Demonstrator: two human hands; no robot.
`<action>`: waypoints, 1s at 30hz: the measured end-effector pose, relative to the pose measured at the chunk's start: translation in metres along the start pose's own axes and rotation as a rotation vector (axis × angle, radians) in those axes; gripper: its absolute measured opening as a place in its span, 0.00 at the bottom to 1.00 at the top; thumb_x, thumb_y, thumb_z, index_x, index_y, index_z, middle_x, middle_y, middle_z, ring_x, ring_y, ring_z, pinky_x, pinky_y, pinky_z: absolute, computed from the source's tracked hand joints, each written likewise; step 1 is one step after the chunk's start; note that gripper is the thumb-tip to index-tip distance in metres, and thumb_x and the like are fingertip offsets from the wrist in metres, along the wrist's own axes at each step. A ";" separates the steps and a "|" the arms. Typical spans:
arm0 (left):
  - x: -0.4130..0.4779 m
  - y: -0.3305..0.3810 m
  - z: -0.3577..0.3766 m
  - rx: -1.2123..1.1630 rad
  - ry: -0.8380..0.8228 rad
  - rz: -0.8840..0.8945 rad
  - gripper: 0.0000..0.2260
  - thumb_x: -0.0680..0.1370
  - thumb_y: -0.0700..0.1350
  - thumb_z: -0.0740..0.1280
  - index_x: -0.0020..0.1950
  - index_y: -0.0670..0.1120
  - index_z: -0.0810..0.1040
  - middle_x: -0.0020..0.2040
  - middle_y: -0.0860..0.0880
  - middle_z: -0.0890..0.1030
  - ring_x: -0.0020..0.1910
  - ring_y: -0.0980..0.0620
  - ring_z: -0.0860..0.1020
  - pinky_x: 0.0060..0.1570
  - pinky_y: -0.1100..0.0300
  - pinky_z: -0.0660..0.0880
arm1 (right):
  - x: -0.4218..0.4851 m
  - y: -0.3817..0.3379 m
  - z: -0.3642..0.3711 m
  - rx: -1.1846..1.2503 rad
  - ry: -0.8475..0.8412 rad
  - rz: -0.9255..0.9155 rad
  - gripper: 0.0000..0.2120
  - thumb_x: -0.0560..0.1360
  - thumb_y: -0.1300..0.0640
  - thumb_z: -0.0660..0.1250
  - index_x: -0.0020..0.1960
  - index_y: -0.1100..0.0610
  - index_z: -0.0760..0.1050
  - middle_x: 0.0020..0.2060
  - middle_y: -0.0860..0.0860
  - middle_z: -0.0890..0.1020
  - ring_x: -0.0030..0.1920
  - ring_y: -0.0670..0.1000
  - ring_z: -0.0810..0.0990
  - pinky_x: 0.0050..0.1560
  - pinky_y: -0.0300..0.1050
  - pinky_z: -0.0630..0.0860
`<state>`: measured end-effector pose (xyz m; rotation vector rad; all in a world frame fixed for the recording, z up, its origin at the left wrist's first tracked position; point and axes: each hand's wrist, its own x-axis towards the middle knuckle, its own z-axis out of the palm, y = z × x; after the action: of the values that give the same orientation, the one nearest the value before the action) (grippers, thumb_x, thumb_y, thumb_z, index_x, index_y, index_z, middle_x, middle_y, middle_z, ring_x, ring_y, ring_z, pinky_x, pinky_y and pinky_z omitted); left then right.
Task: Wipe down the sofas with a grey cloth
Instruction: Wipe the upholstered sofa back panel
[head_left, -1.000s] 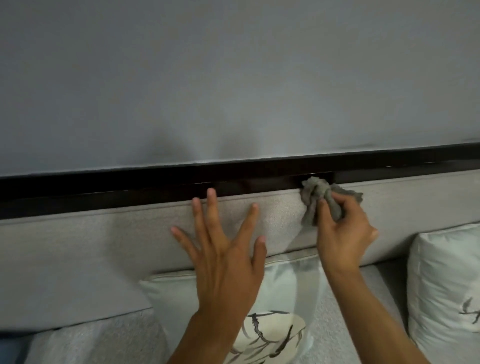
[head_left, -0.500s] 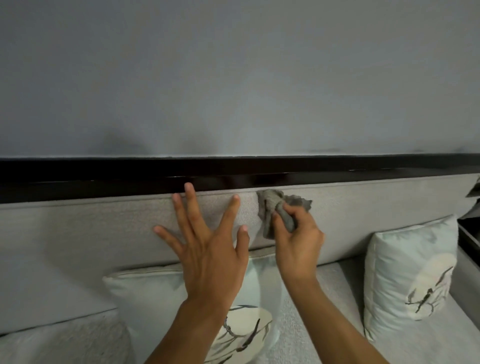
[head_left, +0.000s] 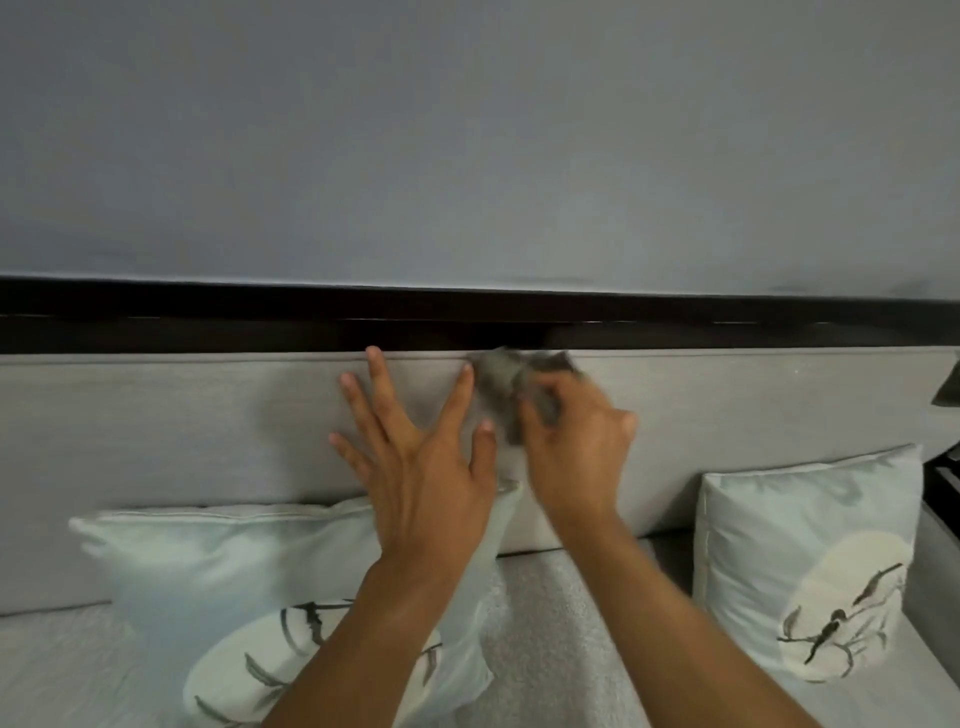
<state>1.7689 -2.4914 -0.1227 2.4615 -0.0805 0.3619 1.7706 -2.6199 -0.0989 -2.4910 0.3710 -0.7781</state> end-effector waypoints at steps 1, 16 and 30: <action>-0.002 0.012 0.007 -0.002 -0.006 -0.016 0.26 0.81 0.60 0.63 0.79 0.67 0.62 0.82 0.45 0.31 0.80 0.38 0.31 0.75 0.26 0.46 | 0.015 0.019 -0.012 0.005 0.058 0.109 0.05 0.78 0.51 0.68 0.53 0.47 0.79 0.49 0.45 0.83 0.49 0.50 0.80 0.52 0.48 0.65; -0.010 0.069 0.046 -0.058 -0.024 -0.135 0.28 0.82 0.59 0.64 0.80 0.66 0.58 0.82 0.49 0.32 0.79 0.43 0.28 0.75 0.29 0.56 | 0.042 0.118 -0.042 0.326 0.160 0.324 0.07 0.76 0.53 0.70 0.54 0.50 0.79 0.46 0.48 0.82 0.45 0.49 0.80 0.54 0.60 0.77; -0.009 0.068 0.047 -0.085 -0.054 -0.135 0.32 0.81 0.54 0.67 0.81 0.67 0.56 0.82 0.48 0.30 0.79 0.43 0.27 0.73 0.24 0.49 | 0.053 0.131 -0.062 0.276 0.171 0.471 0.07 0.78 0.55 0.69 0.56 0.51 0.79 0.48 0.47 0.82 0.49 0.51 0.81 0.57 0.55 0.79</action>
<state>1.7616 -2.5741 -0.1202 2.3779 0.0466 0.2287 1.7624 -2.7741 -0.1003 -1.9755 0.8153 -0.7818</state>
